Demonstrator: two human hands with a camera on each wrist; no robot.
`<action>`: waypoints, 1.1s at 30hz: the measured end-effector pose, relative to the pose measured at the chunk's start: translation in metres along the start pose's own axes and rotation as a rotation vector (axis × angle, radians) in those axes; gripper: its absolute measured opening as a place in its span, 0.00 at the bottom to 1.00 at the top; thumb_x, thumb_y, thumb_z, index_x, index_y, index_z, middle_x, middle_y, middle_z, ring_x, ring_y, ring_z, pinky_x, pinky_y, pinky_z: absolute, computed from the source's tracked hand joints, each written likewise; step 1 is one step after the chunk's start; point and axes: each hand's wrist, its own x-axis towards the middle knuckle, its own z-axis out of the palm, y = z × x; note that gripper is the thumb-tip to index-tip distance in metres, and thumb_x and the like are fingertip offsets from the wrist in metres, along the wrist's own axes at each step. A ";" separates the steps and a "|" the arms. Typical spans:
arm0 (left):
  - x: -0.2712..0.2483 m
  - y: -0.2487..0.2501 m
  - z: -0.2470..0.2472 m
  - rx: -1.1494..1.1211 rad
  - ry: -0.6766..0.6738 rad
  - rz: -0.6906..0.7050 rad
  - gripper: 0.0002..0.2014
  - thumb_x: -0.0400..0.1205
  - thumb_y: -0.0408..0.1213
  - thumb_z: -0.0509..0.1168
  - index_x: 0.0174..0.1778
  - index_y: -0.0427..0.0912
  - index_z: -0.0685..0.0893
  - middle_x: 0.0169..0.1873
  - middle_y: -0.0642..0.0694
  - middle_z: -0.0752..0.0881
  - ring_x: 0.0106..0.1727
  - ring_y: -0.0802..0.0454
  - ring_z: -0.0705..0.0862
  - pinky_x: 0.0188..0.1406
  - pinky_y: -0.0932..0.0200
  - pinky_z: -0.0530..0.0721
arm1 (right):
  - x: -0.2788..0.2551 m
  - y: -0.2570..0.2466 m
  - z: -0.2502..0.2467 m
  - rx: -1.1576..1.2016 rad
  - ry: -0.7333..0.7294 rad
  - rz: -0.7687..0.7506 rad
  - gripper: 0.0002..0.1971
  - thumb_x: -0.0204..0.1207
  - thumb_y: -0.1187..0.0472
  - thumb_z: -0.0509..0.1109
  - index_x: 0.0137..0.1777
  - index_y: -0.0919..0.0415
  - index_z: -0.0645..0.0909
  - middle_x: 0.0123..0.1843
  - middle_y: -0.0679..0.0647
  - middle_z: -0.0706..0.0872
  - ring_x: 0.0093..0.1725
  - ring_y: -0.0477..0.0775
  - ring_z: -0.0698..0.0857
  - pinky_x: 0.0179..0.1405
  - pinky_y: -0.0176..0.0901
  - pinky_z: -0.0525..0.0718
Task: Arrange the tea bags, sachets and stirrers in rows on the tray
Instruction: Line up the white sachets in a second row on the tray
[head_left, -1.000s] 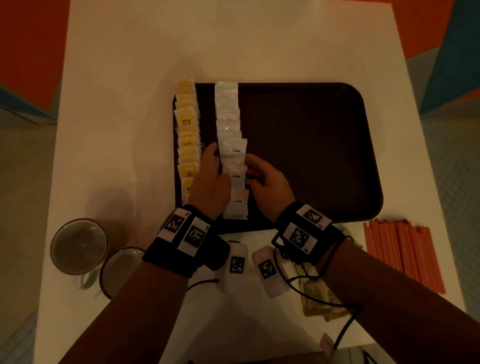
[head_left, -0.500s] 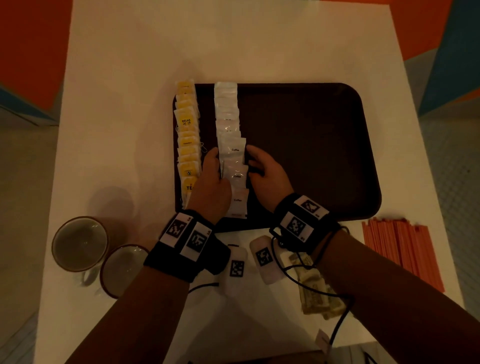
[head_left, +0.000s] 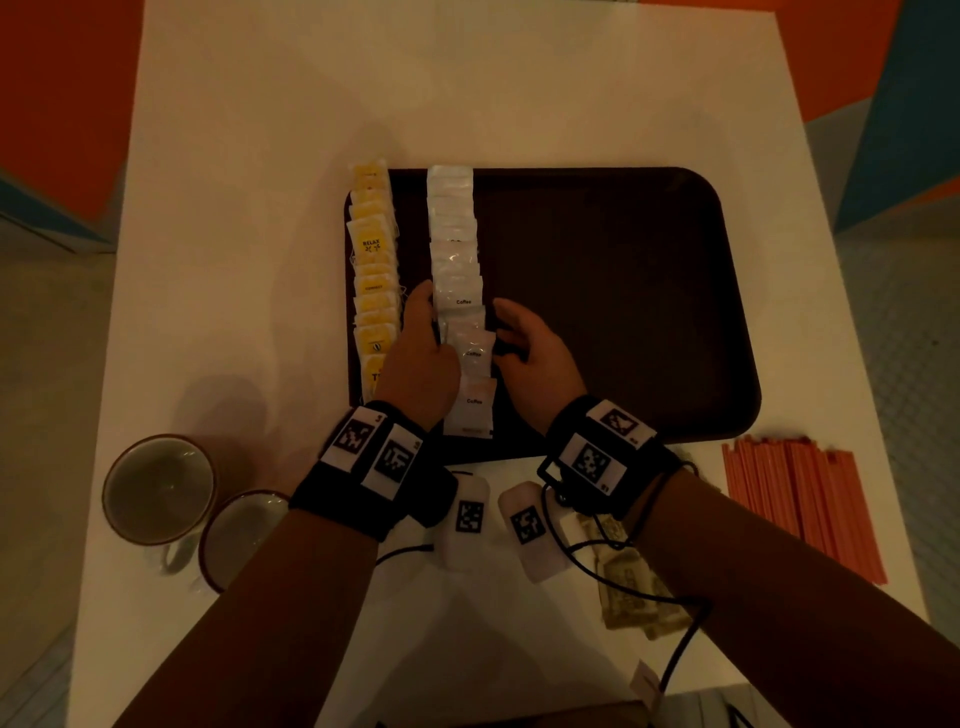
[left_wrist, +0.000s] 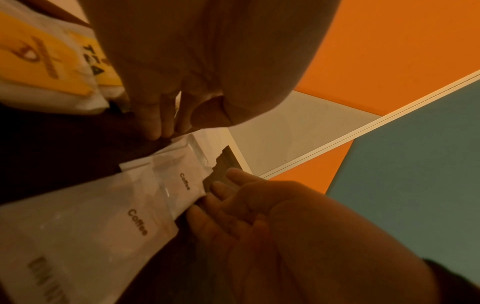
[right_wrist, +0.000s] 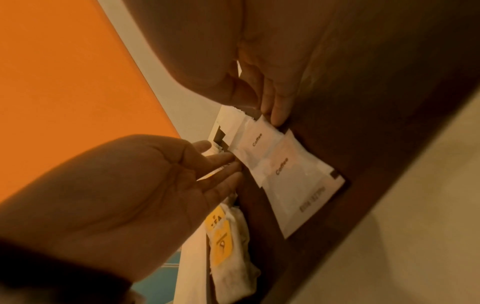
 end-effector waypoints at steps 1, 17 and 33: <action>0.000 0.000 0.000 0.002 -0.004 0.008 0.33 0.78 0.25 0.53 0.80 0.44 0.53 0.75 0.43 0.70 0.72 0.46 0.72 0.74 0.40 0.71 | -0.001 0.001 0.001 0.001 0.007 -0.001 0.28 0.77 0.74 0.58 0.76 0.54 0.65 0.74 0.54 0.73 0.62 0.41 0.74 0.36 0.17 0.77; -0.012 -0.003 0.004 -0.023 0.015 0.033 0.29 0.79 0.27 0.55 0.76 0.48 0.59 0.68 0.43 0.75 0.66 0.51 0.76 0.70 0.44 0.76 | -0.001 -0.004 0.008 0.116 -0.024 -0.005 0.25 0.77 0.74 0.59 0.74 0.58 0.68 0.66 0.47 0.77 0.64 0.44 0.77 0.53 0.33 0.82; -0.001 -0.004 0.007 0.020 0.056 -0.016 0.33 0.81 0.23 0.54 0.81 0.44 0.50 0.75 0.42 0.70 0.73 0.46 0.71 0.74 0.45 0.71 | 0.008 -0.013 0.002 0.056 -0.012 -0.002 0.26 0.77 0.76 0.57 0.74 0.59 0.67 0.74 0.56 0.74 0.71 0.48 0.73 0.64 0.38 0.74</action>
